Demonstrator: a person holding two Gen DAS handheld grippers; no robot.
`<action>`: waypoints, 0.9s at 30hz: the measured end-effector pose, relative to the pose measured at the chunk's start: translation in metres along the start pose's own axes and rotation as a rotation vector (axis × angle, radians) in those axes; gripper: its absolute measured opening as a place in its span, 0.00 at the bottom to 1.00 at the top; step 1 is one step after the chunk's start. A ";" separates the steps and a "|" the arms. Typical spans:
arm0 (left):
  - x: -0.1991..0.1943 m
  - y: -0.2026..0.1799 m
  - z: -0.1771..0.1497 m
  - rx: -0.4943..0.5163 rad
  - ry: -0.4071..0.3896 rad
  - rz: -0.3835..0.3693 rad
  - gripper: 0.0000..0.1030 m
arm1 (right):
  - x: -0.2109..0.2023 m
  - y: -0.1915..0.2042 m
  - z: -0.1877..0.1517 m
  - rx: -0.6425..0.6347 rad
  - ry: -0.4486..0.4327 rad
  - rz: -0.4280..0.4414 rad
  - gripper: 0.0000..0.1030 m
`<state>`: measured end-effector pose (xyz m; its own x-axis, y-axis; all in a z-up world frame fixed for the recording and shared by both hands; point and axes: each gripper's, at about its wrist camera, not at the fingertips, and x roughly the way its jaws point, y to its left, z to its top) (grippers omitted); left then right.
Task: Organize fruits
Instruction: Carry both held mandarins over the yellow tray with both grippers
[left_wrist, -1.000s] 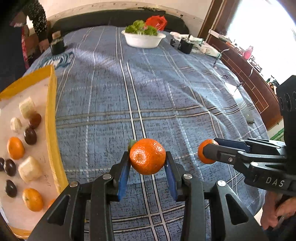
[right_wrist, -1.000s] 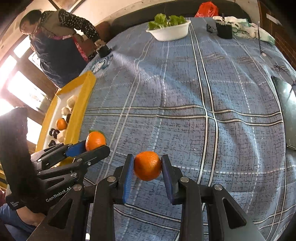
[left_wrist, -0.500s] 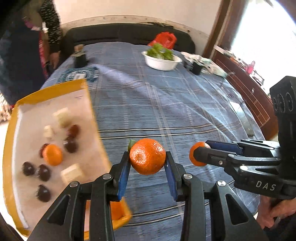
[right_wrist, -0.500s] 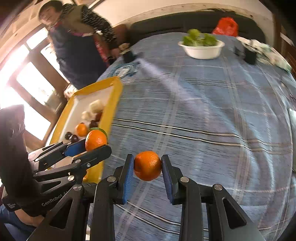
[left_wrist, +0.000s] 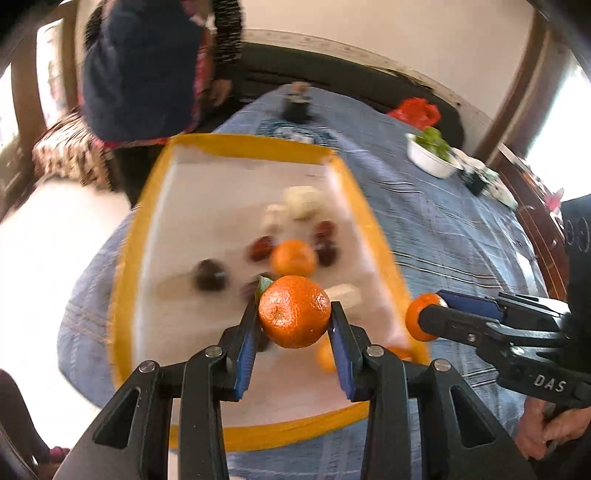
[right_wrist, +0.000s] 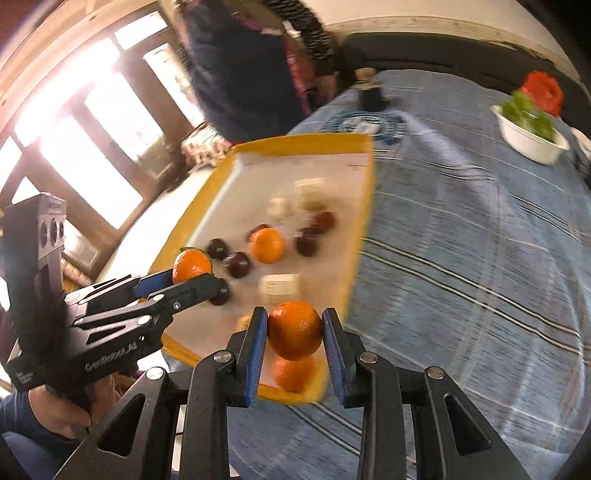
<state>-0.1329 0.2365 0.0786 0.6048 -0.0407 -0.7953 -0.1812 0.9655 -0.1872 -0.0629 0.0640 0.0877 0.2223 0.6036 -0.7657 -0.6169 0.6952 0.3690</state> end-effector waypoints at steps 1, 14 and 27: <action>-0.001 0.008 -0.001 -0.012 0.001 0.011 0.35 | 0.004 0.006 0.001 -0.015 0.007 0.010 0.33; 0.013 0.054 -0.006 -0.025 0.056 0.040 0.35 | 0.054 0.060 0.005 -0.171 0.097 0.063 0.33; 0.033 0.047 0.001 0.042 0.076 0.038 0.35 | 0.074 0.077 -0.001 -0.315 0.128 -0.005 0.33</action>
<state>-0.1204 0.2811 0.0436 0.5376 -0.0213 -0.8429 -0.1693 0.9766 -0.1327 -0.0951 0.1617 0.0594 0.1416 0.5325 -0.8345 -0.8232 0.5316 0.1995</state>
